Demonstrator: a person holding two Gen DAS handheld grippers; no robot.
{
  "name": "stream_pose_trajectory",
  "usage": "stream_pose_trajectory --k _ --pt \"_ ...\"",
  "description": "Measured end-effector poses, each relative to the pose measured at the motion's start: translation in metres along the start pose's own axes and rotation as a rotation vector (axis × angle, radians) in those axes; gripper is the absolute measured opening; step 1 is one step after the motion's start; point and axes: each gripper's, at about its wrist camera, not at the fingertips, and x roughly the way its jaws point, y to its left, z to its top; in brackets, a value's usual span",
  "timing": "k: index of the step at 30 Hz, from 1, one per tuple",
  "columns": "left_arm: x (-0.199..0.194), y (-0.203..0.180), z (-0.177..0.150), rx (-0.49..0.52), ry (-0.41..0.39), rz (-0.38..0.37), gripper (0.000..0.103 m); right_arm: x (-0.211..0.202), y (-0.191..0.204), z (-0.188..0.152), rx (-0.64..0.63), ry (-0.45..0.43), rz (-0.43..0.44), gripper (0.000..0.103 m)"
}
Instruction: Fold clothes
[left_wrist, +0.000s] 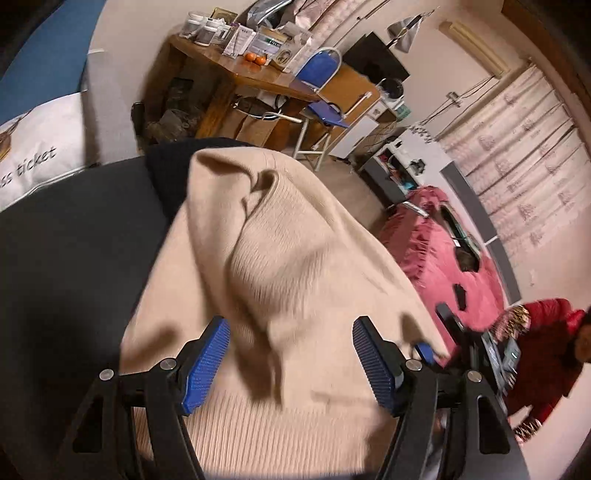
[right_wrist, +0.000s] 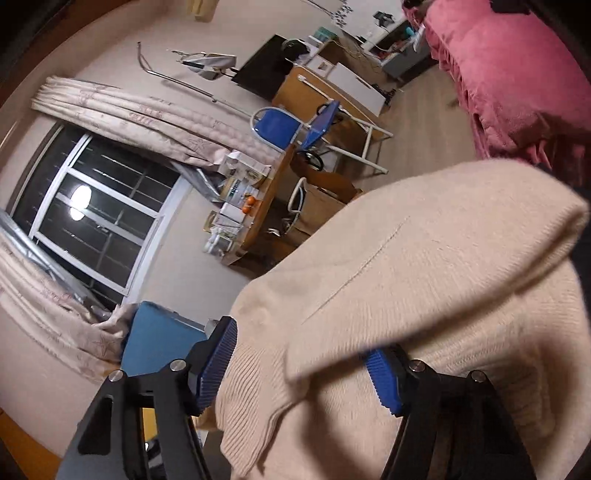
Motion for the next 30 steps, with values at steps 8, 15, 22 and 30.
stream_pose_trajectory --k 8,15,22,30 --pt "0.064 0.002 -0.005 0.106 0.099 0.127 0.019 0.045 -0.005 -0.002 -0.107 0.1 -0.084 0.006" --pt "0.03 0.028 -0.043 0.11 0.079 0.135 0.017 0.028 -0.001 -0.036 -0.167 0.222 -0.075 0.005" --pt "-0.046 0.053 -0.069 0.076 0.0 0.111 0.014 -0.02 0.016 -0.094 -0.164 0.248 0.111 0.006" --pt "-0.16 0.048 -0.071 0.06 -0.138 0.058 0.014 -0.052 0.078 -0.141 -0.226 0.296 0.279 0.006"
